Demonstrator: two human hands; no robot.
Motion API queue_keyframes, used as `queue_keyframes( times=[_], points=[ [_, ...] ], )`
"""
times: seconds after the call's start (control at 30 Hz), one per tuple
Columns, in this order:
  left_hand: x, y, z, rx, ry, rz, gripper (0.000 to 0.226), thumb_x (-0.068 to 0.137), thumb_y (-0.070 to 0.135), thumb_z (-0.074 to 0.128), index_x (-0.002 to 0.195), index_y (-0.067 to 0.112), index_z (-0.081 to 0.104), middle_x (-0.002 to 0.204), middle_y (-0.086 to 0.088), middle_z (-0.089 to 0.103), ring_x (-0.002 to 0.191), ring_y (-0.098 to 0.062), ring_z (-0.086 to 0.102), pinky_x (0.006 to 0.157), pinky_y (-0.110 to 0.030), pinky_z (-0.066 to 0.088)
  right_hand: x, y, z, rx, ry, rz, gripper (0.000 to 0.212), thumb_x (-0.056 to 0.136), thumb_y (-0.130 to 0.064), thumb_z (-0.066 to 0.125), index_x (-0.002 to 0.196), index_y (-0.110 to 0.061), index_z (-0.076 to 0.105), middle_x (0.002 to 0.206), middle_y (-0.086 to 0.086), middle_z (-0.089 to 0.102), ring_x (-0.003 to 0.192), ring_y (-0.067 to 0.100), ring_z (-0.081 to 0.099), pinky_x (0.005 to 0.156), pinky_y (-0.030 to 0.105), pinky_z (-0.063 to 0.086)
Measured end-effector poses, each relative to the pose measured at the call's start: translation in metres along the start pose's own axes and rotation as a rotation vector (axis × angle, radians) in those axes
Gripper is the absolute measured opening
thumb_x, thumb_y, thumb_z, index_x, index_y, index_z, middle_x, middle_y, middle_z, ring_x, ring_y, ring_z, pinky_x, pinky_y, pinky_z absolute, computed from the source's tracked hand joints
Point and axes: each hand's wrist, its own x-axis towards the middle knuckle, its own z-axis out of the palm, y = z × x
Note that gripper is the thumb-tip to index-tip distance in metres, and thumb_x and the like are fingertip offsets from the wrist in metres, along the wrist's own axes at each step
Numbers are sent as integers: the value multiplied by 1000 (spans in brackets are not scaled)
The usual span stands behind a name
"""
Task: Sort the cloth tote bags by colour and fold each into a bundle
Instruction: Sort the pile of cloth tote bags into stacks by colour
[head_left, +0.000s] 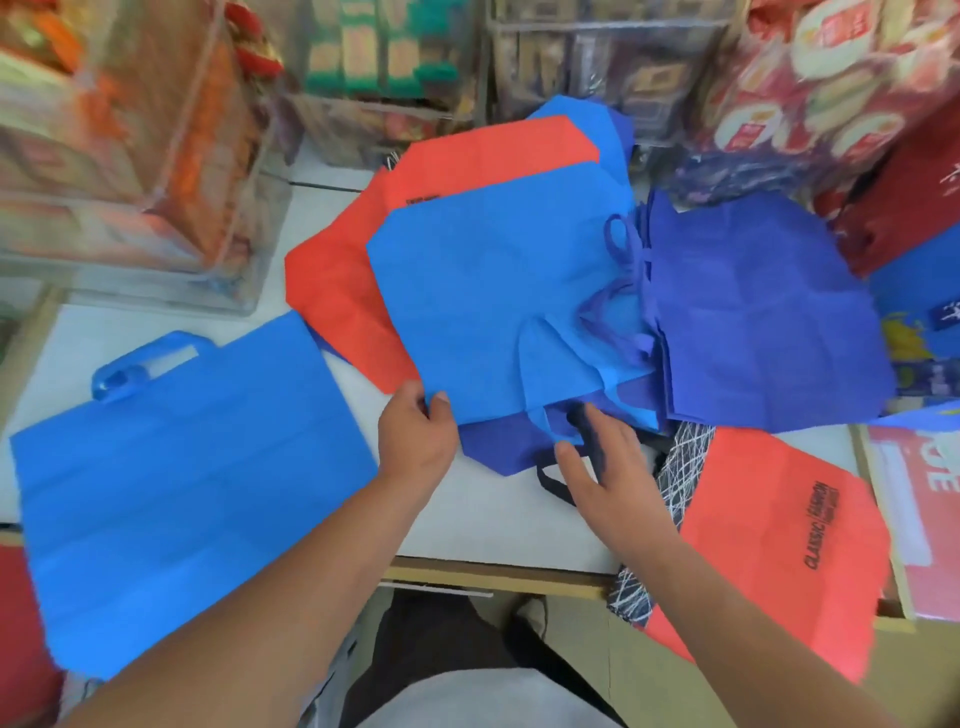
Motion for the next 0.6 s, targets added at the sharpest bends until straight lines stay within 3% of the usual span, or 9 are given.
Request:
queue_keyframes(
  times=[0.1,0.2,0.37,0.47,0.53,0.6],
  points=[
    [-23,-4,-36,-4,154,44,23,99,29,51,81,15,46,71,-3,53,71,-31,58,65,-42,46,5,-22,10,-105,55,-70,58,98,-43,59,151,-24,44,161,7,29,150,21,23,120,36,25],
    [-50,-30,-79,-30,325,-72,29,101,19,52,76,14,39,72,0,43,66,-21,43,61,-38,34,8,-38,35,-150,-62,-160,59,97,-51,56,146,-18,52,154,16,40,143,33,35,119,44,28],
    [-79,-92,-151,-4,419,-302,37,99,13,52,70,15,30,64,-1,32,61,-25,33,53,-36,20,-6,-65,100,-214,-406,-202,56,98,-44,59,146,-17,50,150,2,49,142,19,41,117,27,26],
    [-74,-124,-194,12,475,-389,26,97,11,52,73,4,44,68,-17,45,68,-40,45,57,-43,33,-16,-85,135,-235,-502,-195,53,99,-42,59,146,-19,51,147,-1,50,141,17,41,113,24,27],
    [-66,-144,-221,27,498,-455,24,98,13,51,98,-11,55,92,-34,57,88,-52,56,71,-53,48,-18,-98,154,-270,-538,-185,53,100,-40,59,147,-17,51,147,0,50,142,17,41,114,25,28],
    [-56,-165,-249,54,512,-494,30,97,13,50,111,-13,55,106,-36,61,98,-51,60,83,-54,49,-19,-109,175,-292,-506,-208,50,99,-39,60,143,-16,56,147,3,53,141,20,43,116,29,29]
  ],
)
